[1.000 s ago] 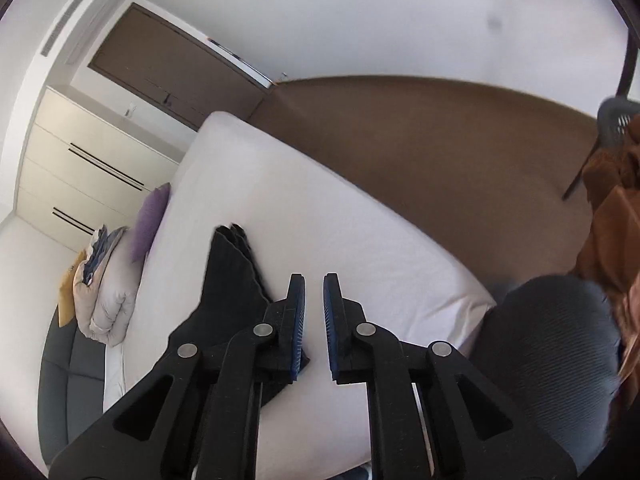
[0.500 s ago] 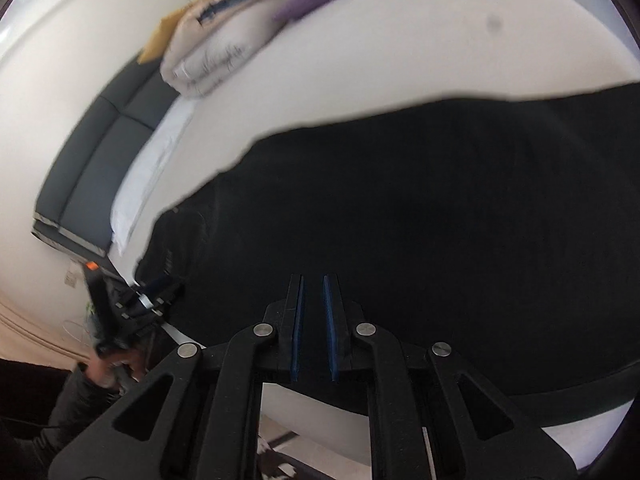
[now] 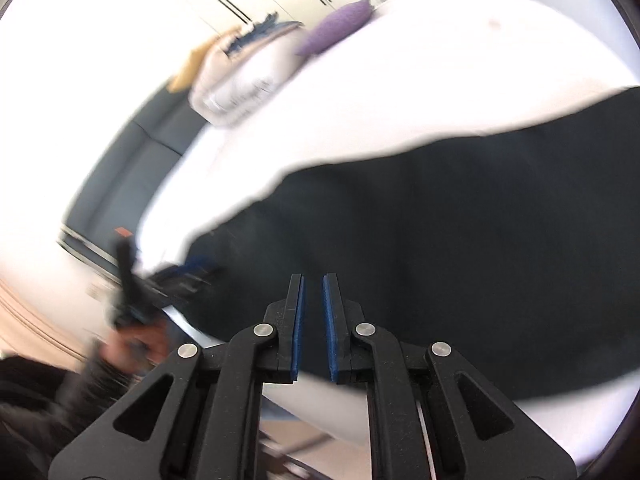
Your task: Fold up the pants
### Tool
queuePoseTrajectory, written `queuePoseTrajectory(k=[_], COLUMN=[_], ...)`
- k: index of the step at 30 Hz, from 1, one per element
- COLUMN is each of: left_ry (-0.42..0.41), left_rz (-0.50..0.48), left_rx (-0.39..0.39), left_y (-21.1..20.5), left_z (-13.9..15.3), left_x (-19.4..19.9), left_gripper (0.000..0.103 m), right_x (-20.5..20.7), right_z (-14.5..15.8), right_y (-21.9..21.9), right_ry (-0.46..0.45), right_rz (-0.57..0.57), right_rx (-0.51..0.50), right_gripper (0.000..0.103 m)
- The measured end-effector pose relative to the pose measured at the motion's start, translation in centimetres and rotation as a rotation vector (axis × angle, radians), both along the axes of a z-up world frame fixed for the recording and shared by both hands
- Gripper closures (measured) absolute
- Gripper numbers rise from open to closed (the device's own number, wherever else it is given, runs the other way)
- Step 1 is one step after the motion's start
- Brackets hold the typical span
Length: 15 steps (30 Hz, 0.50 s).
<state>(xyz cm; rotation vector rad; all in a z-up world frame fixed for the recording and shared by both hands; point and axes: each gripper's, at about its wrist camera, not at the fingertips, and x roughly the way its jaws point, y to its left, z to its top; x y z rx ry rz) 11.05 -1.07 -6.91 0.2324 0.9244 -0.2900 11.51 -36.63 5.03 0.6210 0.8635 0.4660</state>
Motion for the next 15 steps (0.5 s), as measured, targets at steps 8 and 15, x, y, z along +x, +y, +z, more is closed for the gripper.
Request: queuePoseTrajectory(k=[8,15], left_ry=[0.062,0.042], left_rz=[0.005,-0.004], left_rx=[-0.022,-0.024], left_y=[-2.1,-2.1], left_z=[-4.0,-4.4], left_x=[3.8,3.7], left_gripper=[0.036,0.034], right_x=[8.4,5.7], right_z=[-7.1,-9.1], right_y=[-0.5,-14.8], right_ry=[0.252,0.222], right_rz=[-0.102,-0.491], right_rx=[0.186,0.304], right_gripper=[0.094,0.103])
